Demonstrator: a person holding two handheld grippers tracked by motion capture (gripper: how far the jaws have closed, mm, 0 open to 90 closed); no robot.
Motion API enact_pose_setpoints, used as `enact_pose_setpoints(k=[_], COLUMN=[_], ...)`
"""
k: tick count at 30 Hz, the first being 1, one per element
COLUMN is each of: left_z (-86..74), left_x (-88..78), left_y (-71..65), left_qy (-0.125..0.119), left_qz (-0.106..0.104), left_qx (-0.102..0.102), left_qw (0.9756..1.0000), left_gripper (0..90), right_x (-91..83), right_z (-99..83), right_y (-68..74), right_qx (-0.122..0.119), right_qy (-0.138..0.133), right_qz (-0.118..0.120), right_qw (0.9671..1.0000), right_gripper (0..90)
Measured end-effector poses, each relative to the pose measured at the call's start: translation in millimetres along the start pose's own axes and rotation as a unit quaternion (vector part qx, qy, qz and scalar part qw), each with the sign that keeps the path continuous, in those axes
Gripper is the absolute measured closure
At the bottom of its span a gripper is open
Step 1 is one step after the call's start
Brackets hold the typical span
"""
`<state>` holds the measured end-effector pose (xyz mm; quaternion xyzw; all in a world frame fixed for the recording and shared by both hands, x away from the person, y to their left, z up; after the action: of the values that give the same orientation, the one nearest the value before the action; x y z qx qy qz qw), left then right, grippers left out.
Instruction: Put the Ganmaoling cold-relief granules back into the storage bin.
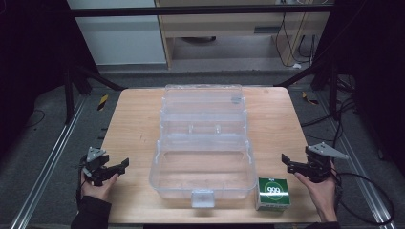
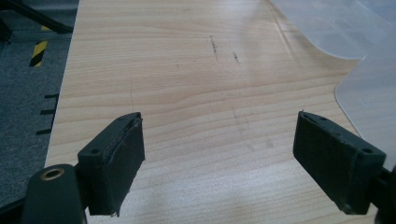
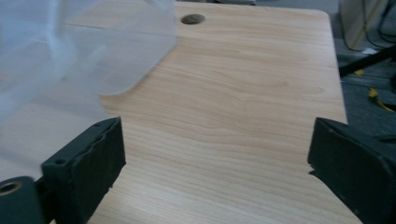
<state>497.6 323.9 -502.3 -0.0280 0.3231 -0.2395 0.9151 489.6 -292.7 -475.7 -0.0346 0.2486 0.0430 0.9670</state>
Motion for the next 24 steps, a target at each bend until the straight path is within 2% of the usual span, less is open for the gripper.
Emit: enact_pose_setpoints(k=[5, 7, 14, 17, 19, 22, 23, 24], left_z=[0.1, 0.0, -1.1, -1.4, -1.4, -1.7, -1.8, -1.9], left_x=[-0.8, -1.3, -1.5, -0.9, -0.6, -0.3, 0.0, 0.2], left_y=[-0.5, -0.4, 0.7, 0.3, 0.1, -0.4, -0.5, -0.5], left_qy=[0.002, 0.002, 0.003, 0.005, 0.006, 0.008, 0.009, 0.009], left_qz=[0.004, 0.006, 0.008, 0.01, 0.01, 0.01, 0.009, 0.009], left_qx=[0.005, 0.003, -0.004, -0.003, -0.003, -0.002, -0.002, -0.002], left_qw=[1.0, 1.0, 1.0, 0.9999, 0.9999, 0.9999, 0.9999, 0.9999], left_gripper=[16.7, 17.7, 18.5, 18.5, 18.6, 18.8, 18.9, 18.9], right_x=[-6.2, -9.0, -14.3, -19.3, -20.8, -25.5, -28.9, -28.9], right_z=[8.0, 14.1, 26.6, 35.4, 37.0, 43.6, 47.4, 47.4], right_y=[1.4, 0.8, 3.0, 7.5, 8.9, 13.5, 17.2, 17.2], right_qx=[-0.012, -0.024, -0.042, -0.069, -0.072, -0.096, -0.109, -0.109], right_qy=[-0.006, -0.005, -0.004, 0.0, 0.002, 0.002, 0.004, 0.004], right_qz=[0.007, 0.002, 0.011, 0.019, 0.021, 0.031, 0.04, 0.04], right_qw=[0.9999, 0.9997, 0.999, 0.9974, 0.9972, 0.9949, 0.9933, 0.9933], right_gripper=[5.7, 6.3, 6.4, 6.3, 6.3, 6.1, 5.6, 5.6])
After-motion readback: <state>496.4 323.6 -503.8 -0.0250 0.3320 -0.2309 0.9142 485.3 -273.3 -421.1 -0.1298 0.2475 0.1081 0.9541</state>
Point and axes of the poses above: each handheld gripper's, and its own axes: x roughly forward along the jaws, z roughly out of its top, y roughly to its left, the point moved 6 cm from there along x, roughly forward along the jaws, and after that the axes turned 14 degrees about -z, right-handed, at the moved point
